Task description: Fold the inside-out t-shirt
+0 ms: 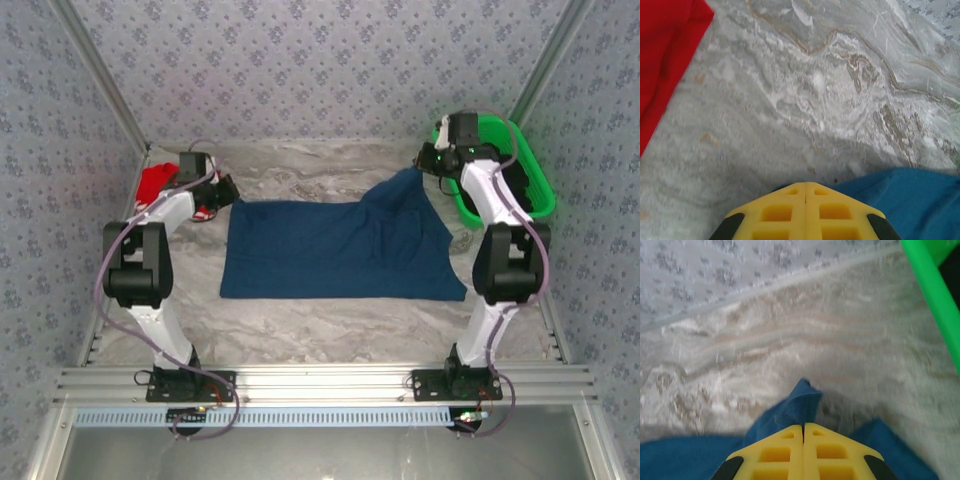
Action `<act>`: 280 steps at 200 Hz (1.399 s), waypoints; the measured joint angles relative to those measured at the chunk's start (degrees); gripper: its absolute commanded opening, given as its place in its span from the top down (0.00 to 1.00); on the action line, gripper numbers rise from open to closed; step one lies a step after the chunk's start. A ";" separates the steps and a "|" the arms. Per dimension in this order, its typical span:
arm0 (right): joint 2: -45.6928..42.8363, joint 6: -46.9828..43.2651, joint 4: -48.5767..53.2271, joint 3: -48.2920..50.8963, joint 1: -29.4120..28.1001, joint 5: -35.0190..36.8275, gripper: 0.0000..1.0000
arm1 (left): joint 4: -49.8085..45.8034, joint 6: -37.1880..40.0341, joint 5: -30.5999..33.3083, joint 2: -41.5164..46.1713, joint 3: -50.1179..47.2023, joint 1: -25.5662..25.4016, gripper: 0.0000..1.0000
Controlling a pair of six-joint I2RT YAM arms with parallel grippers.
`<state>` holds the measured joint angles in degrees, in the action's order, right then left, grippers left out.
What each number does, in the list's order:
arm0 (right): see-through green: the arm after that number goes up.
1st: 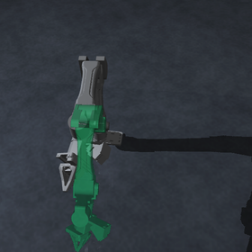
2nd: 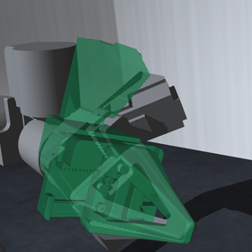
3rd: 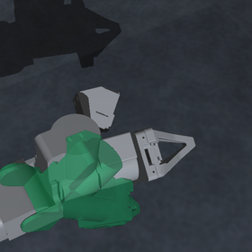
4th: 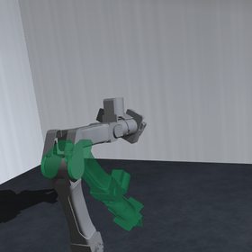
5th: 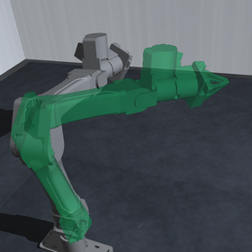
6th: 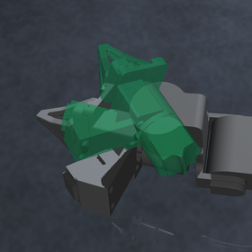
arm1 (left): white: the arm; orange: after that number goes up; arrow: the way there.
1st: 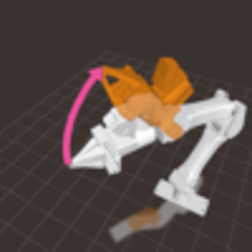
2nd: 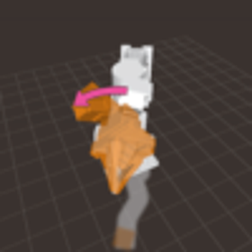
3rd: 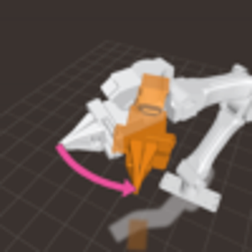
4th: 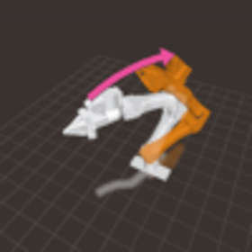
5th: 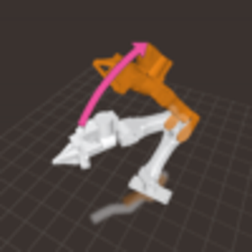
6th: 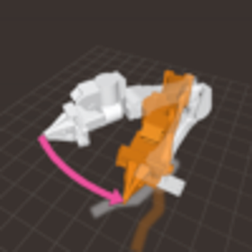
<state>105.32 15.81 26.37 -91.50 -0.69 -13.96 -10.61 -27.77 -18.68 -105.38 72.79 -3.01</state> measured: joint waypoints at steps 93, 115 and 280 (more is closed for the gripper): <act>-24.06 -0.63 6.95 28.85 -0.07 5.38 1.00 | 1.60 -0.28 3.56 17.38 -22.38 -2.27 1.00; -24.35 0.00 9.14 29.14 0.79 7.02 1.00 | 1.44 -0.15 5.25 17.75 -23.56 -2.27 1.00; -30.95 3.26 14.27 36.02 4.11 11.21 0.94 | 1.84 -0.20 10.60 17.73 -28.96 -2.27 1.00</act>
<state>74.37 19.07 40.64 -55.48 3.42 -2.74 -8.78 -27.97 -8.08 -87.66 43.83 -5.28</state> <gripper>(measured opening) 0.061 0.040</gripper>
